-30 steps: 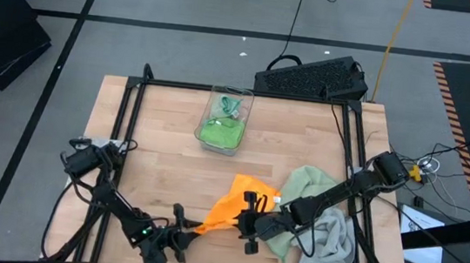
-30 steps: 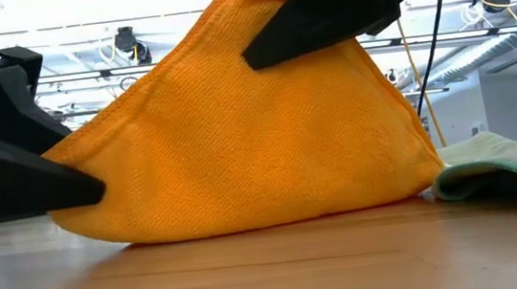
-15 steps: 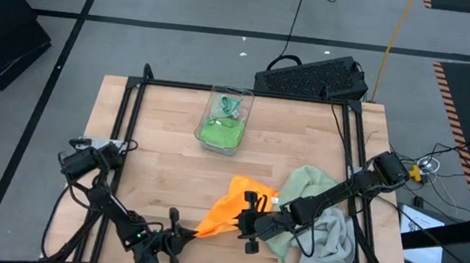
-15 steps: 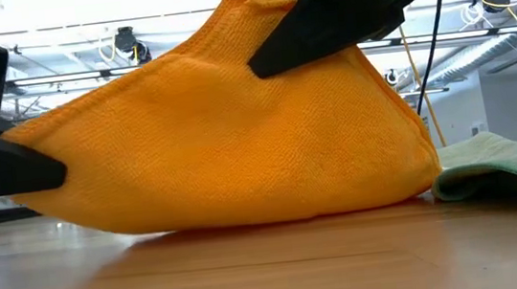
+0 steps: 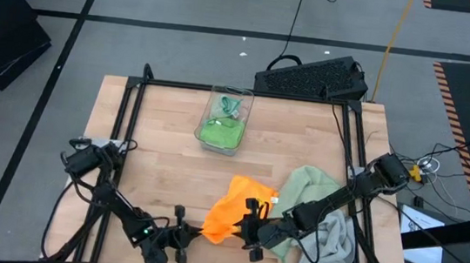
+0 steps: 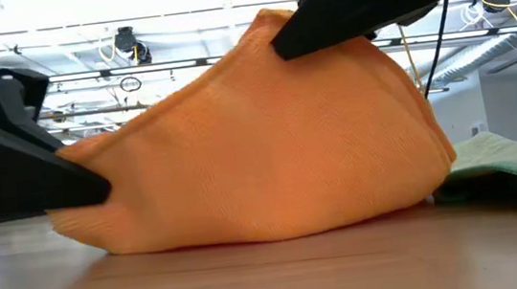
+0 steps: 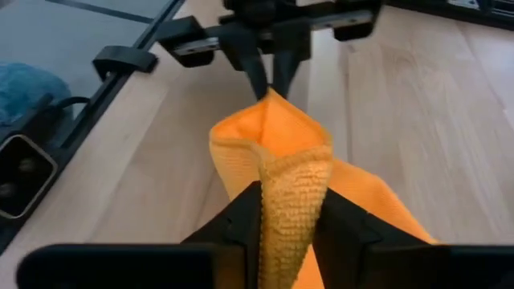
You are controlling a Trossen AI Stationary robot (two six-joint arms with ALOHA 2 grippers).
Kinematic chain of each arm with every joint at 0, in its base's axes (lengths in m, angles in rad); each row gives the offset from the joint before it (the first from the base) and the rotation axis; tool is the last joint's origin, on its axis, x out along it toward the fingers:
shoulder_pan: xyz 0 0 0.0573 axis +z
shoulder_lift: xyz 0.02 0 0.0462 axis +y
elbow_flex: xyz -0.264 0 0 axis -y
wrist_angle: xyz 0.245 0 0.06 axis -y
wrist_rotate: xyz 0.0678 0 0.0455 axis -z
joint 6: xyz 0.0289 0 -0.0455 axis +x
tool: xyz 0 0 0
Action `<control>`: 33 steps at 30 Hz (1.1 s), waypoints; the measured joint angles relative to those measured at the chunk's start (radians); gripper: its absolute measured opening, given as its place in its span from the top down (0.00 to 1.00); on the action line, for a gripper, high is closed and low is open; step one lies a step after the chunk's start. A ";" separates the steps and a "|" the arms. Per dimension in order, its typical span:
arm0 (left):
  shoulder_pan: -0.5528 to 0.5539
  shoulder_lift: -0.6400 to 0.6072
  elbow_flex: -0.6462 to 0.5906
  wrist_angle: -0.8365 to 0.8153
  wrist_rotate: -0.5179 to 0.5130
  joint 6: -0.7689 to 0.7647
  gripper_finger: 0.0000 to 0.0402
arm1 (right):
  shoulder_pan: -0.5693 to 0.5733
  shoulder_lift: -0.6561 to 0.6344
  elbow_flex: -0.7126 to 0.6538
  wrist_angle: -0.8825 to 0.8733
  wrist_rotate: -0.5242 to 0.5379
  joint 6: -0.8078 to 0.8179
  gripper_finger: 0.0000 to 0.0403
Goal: Fold microfiber towels
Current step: Fold the yellow towel
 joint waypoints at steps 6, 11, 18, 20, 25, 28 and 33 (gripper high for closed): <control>0.025 0.000 0.000 0.000 0.037 -0.011 0.98 | 0.035 0.004 0.000 -0.013 0.000 -0.001 0.78; 0.030 -0.001 0.000 0.000 0.039 -0.025 0.98 | 0.055 0.004 0.000 -0.016 0.000 -0.001 0.85; 0.029 -0.001 0.000 0.000 0.038 -0.055 0.97 | 0.066 0.004 0.000 -0.017 0.001 -0.001 0.95; 0.029 -0.001 0.000 0.001 0.038 -0.063 0.98 | 0.068 0.004 0.000 -0.016 0.003 -0.001 0.97; 0.029 -0.012 0.000 0.002 0.031 -0.074 0.98 | 0.072 0.004 0.000 -0.024 0.013 -0.001 0.99; 0.027 -0.037 0.000 0.002 0.010 -0.072 0.97 | 0.079 0.004 0.000 -0.031 0.060 -0.003 0.99; 0.016 -0.110 0.000 0.003 -0.044 0.009 0.99 | 0.085 -0.007 0.000 -0.035 0.132 -0.028 0.99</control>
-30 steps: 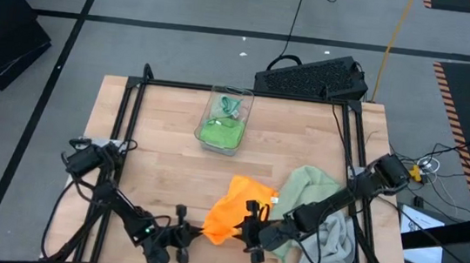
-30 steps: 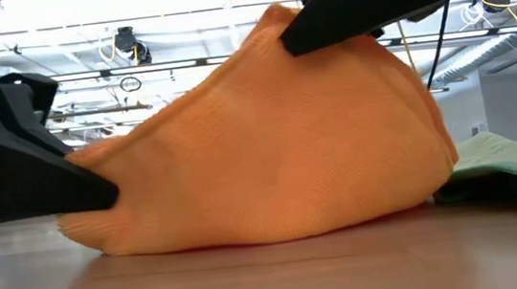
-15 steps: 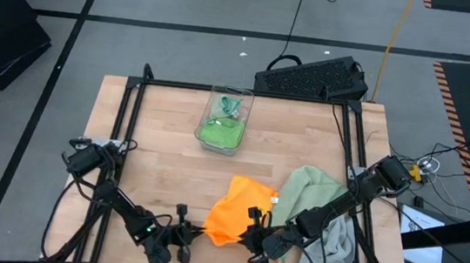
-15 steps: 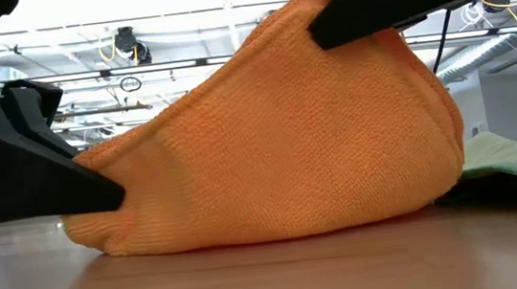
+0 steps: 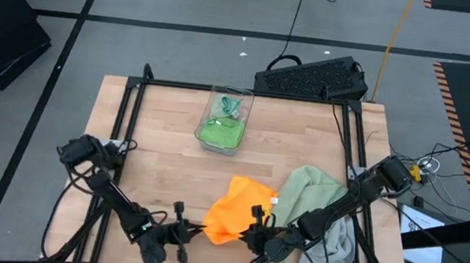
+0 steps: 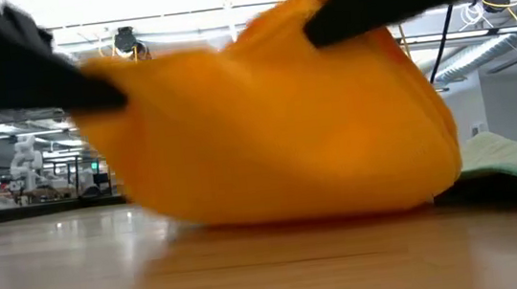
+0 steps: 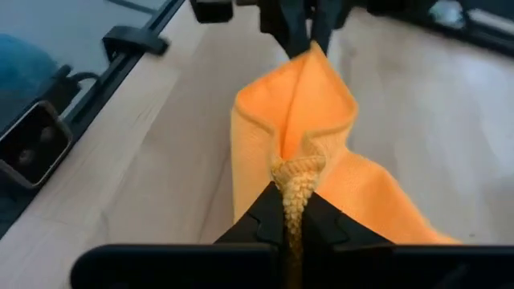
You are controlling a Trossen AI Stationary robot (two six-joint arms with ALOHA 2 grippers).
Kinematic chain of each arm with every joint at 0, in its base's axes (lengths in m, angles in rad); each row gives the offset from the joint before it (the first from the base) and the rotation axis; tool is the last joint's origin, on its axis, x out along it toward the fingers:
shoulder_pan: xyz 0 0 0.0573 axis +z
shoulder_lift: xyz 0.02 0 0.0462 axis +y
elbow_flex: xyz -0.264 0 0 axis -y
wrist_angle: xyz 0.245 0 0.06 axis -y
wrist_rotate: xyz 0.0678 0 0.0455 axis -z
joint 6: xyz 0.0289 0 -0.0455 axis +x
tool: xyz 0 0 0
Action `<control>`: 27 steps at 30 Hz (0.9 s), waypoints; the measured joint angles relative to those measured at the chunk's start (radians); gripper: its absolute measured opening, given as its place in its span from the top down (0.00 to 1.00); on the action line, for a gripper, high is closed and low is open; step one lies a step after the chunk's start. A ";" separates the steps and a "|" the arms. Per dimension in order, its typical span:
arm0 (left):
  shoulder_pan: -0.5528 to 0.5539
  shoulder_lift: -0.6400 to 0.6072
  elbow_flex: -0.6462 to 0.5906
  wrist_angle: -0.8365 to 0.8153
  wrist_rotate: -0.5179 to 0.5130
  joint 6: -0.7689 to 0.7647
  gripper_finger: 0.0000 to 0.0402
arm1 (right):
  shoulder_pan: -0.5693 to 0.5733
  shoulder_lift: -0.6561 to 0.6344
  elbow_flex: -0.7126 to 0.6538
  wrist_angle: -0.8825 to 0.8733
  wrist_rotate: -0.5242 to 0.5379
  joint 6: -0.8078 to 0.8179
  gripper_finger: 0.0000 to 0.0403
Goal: Fold microfiber towels
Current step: Fold the yellow towel
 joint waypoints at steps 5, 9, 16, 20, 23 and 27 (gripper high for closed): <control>0.007 -0.121 0.000 -0.001 -0.080 0.121 0.97 | -0.013 -0.080 0.000 0.005 0.074 -0.050 0.99; 0.031 -0.237 0.000 -0.002 -0.115 0.239 0.99 | -0.044 -0.185 0.000 0.012 0.082 -0.144 0.99; 0.093 -0.467 0.000 -0.027 -0.184 0.419 0.98 | -0.163 -0.333 0.000 0.009 -0.014 -0.269 0.99; 0.129 -0.573 0.000 -0.142 -0.182 0.379 0.98 | -0.238 -0.394 0.000 -0.017 -0.083 -0.287 0.99; 0.150 -0.646 0.000 -0.292 -0.177 0.318 0.97 | -0.300 -0.427 0.000 -0.042 -0.117 -0.305 0.99; 0.182 -0.713 0.000 -0.434 -0.106 0.192 0.99 | -0.384 -0.440 0.000 -0.048 -0.251 -0.277 0.99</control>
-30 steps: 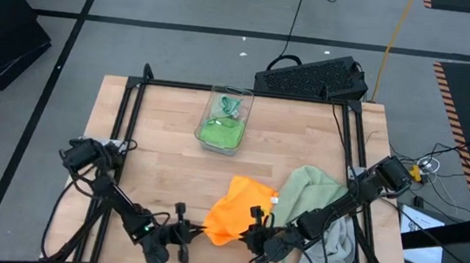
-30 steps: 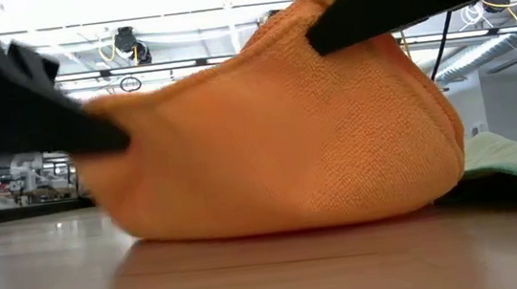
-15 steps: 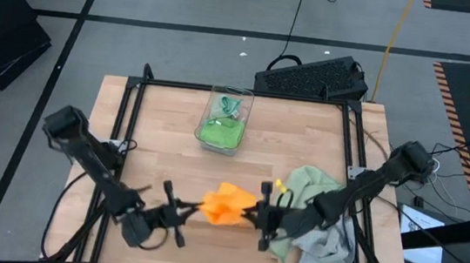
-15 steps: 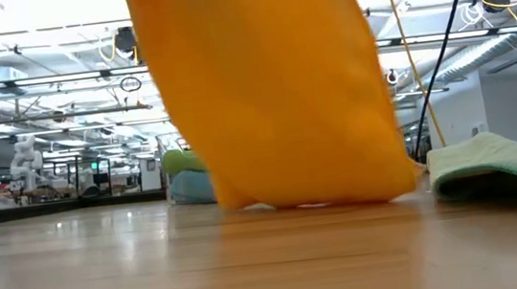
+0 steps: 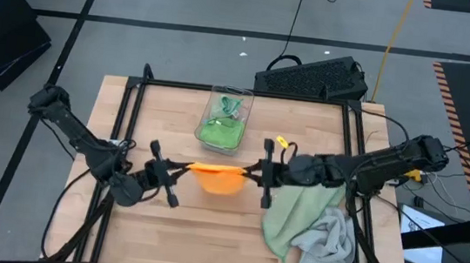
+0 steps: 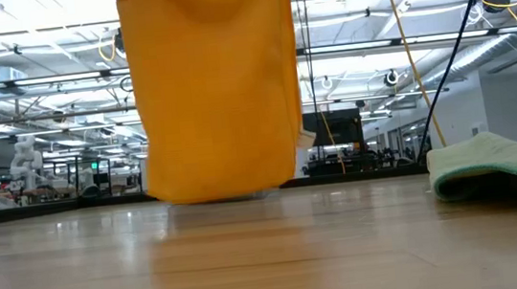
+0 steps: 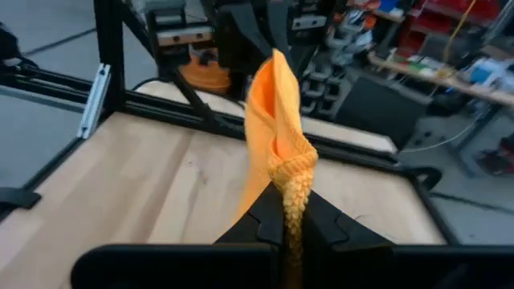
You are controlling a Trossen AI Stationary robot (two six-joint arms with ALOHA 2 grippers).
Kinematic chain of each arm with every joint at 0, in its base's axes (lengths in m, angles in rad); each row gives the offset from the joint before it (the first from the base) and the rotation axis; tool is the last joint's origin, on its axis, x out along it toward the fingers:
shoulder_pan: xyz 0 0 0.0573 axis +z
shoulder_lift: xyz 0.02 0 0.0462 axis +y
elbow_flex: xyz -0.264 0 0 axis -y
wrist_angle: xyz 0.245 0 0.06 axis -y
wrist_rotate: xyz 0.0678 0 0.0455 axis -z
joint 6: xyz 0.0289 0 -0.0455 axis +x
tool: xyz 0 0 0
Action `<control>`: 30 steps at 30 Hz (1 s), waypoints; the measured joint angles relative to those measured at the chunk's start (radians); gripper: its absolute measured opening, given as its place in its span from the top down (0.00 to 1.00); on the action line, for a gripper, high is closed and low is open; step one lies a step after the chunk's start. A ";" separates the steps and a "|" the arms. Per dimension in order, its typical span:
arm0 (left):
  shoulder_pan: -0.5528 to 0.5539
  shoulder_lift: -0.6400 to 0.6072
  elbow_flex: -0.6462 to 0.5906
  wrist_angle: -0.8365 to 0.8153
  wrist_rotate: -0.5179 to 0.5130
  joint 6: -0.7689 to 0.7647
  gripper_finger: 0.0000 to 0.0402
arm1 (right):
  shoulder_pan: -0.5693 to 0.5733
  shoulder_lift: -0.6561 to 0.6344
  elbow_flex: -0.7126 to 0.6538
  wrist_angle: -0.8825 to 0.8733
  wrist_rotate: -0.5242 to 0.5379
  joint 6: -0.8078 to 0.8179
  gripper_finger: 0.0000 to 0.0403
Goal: Fold microfiber towels
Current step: Fold the yellow towel
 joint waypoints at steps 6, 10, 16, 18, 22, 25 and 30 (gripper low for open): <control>-0.008 0.014 0.000 -0.061 0.160 -0.154 0.98 | -0.005 0.010 -0.003 -0.053 -0.070 0.078 0.99; -0.023 0.084 -0.001 -0.067 0.266 -0.254 0.99 | 0.027 0.008 -0.065 -0.006 -0.123 0.156 0.99; -0.048 0.218 -0.001 0.040 0.353 -0.366 0.98 | 0.083 0.010 -0.265 0.231 -0.173 0.307 0.99; -0.057 0.263 -0.001 0.128 0.384 -0.378 0.99 | 0.109 0.010 -0.326 0.322 -0.173 0.353 0.99; -0.074 0.353 -0.001 0.318 0.447 -0.354 0.97 | 0.161 0.019 -0.402 0.423 -0.161 0.417 0.99; -0.069 0.391 -0.001 0.373 0.441 -0.342 0.98 | 0.187 0.055 -0.426 0.462 -0.110 0.432 0.99; -0.033 0.399 -0.001 0.261 0.426 -0.397 0.98 | 0.185 0.151 -0.427 0.466 -0.020 0.434 0.99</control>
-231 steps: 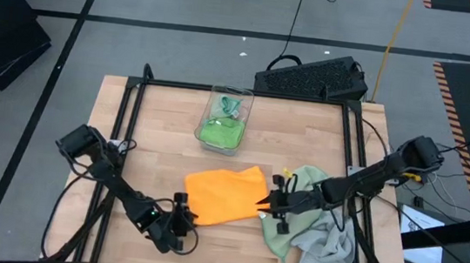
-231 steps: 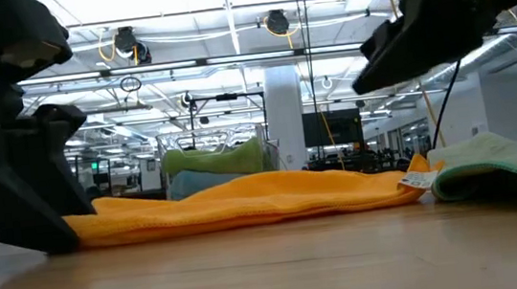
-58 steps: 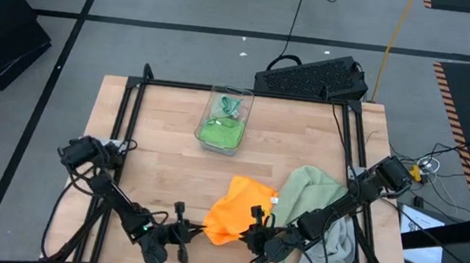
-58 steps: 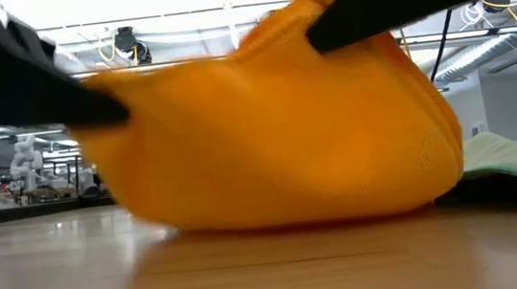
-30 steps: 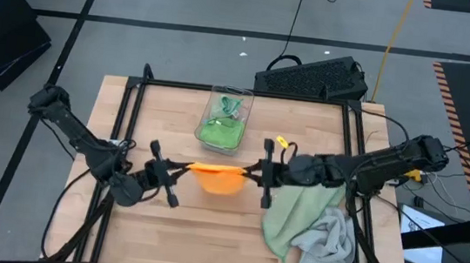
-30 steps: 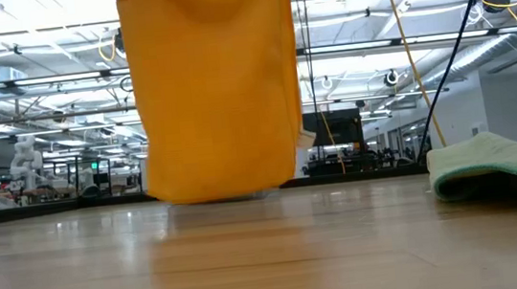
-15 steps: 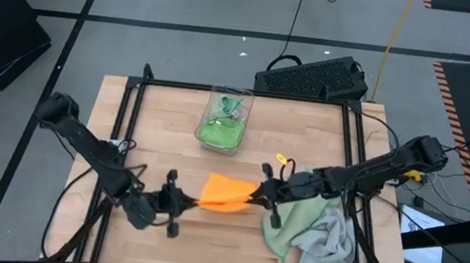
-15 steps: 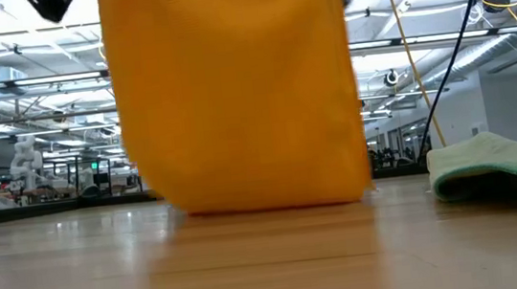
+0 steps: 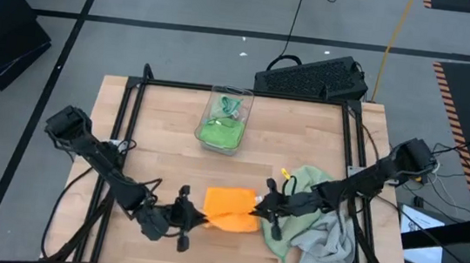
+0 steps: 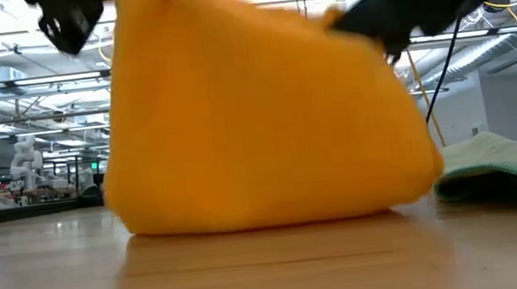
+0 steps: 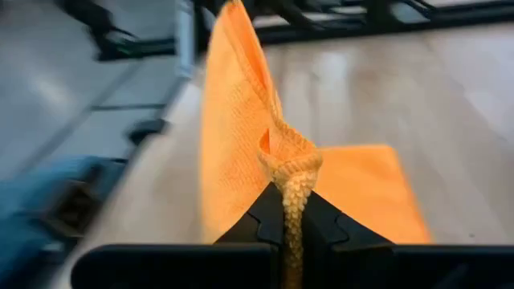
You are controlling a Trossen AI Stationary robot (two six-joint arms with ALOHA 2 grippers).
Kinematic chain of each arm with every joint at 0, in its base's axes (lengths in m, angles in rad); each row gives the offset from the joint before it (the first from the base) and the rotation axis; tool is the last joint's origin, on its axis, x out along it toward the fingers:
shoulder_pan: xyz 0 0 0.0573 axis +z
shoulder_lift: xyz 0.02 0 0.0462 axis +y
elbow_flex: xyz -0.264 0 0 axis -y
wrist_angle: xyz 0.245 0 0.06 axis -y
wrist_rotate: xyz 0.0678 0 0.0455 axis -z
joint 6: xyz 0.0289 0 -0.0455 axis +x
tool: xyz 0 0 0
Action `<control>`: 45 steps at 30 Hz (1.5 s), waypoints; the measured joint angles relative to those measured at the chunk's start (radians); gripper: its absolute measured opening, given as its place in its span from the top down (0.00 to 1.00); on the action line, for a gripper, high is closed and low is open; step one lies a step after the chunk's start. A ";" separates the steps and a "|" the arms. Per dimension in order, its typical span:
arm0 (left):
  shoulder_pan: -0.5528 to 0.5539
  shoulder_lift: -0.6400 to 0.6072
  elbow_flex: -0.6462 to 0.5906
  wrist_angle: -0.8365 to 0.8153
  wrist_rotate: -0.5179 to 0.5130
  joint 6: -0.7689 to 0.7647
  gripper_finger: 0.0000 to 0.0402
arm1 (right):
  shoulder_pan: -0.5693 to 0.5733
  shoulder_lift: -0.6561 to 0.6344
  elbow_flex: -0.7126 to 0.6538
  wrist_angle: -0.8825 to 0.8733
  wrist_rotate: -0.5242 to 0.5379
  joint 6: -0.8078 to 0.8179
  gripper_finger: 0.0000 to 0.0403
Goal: Fold microfiber towels
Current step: Fold the yellow towel
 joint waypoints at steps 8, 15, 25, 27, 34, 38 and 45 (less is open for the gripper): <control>0.062 0.000 0.000 -0.280 -0.004 -0.204 0.99 | -0.060 0.064 0.000 0.006 0.038 -0.024 0.99; 0.144 0.000 0.000 -0.331 0.019 -0.239 0.97 | -0.101 0.125 0.000 -0.003 0.036 -0.010 0.98; 0.221 0.000 0.000 -0.360 0.158 -0.243 0.96 | -0.126 0.164 0.000 -0.032 0.034 0.028 0.98; 0.226 0.000 0.000 -0.361 0.158 -0.237 0.97 | -0.128 0.164 0.000 -0.039 0.034 0.035 0.97; 0.230 0.000 0.000 -0.371 0.121 -0.195 0.93 | -0.129 0.164 0.000 -0.056 0.050 0.054 0.95; 0.230 0.000 0.000 -0.380 0.103 -0.195 0.78 | -0.128 0.164 0.000 -0.078 0.071 0.073 0.88; 0.235 0.000 0.000 -0.344 0.061 -0.156 0.61 | -0.131 0.139 0.000 -0.116 0.163 0.059 0.64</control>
